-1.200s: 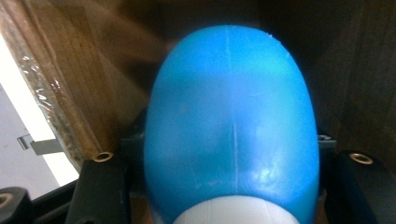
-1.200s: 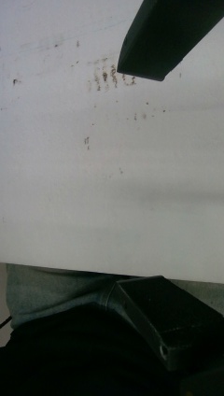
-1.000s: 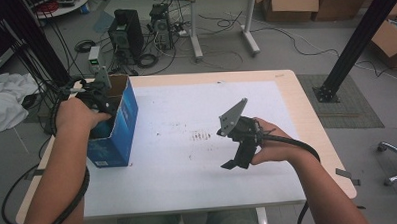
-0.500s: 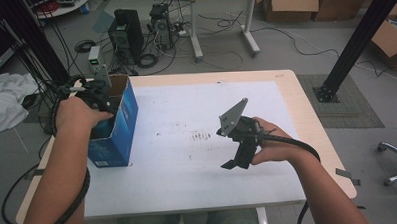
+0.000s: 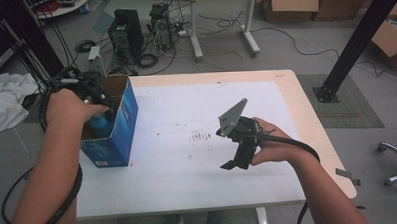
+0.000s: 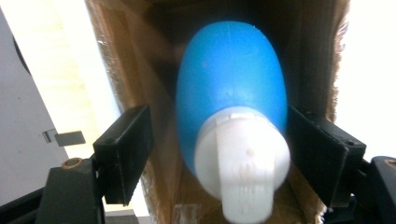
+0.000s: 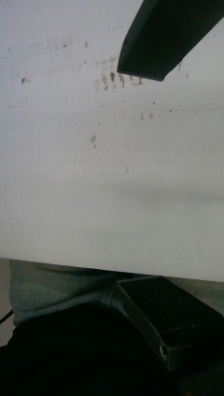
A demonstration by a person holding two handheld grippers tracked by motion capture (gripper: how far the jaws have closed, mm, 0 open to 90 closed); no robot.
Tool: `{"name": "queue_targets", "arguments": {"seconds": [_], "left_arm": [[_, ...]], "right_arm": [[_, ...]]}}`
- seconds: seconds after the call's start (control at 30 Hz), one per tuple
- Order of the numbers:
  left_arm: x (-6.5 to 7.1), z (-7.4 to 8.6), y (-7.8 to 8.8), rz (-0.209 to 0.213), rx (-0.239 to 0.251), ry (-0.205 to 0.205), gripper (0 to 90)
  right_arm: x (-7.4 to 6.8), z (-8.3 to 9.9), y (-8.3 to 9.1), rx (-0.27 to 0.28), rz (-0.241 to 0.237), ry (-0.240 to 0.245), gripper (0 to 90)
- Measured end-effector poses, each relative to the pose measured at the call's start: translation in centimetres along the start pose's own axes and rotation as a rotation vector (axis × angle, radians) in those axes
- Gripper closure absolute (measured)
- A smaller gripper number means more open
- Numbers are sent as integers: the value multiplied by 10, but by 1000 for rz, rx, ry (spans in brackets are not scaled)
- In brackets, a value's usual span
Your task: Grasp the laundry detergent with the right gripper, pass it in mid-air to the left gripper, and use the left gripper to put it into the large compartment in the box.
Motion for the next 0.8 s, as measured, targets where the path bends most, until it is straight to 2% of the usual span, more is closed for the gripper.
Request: {"name": "queue_targets", "arguments": {"seconds": [0.4, 0.6, 0.67, 0.8], "left_arm": [[7, 1, 21, -5, 36, -42, 203], [6, 6, 31, -7, 13, -55, 182], [7, 6, 35, -9, 26, -56, 170], [8, 8, 44, -1, 32, -94, 148]], "right_arm": [[1, -2, -2, 3, -3, 3, 0], [1, -2, 0, 8, -1, 2, 0], [1, -2, 0, 8, 0, 2, 0], [0, -3, -1, 8, -1, 4, 0]]}}
Point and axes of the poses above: each handheld gripper's, and its own axes: y roughly backward along the jaws, z roughly out of its underside, x roughly to its right, the point moved 8 cm from there along -y, roughly forward along the jaws, and after that the axes turned 9 degrees about -x, right-handed, at the moved point
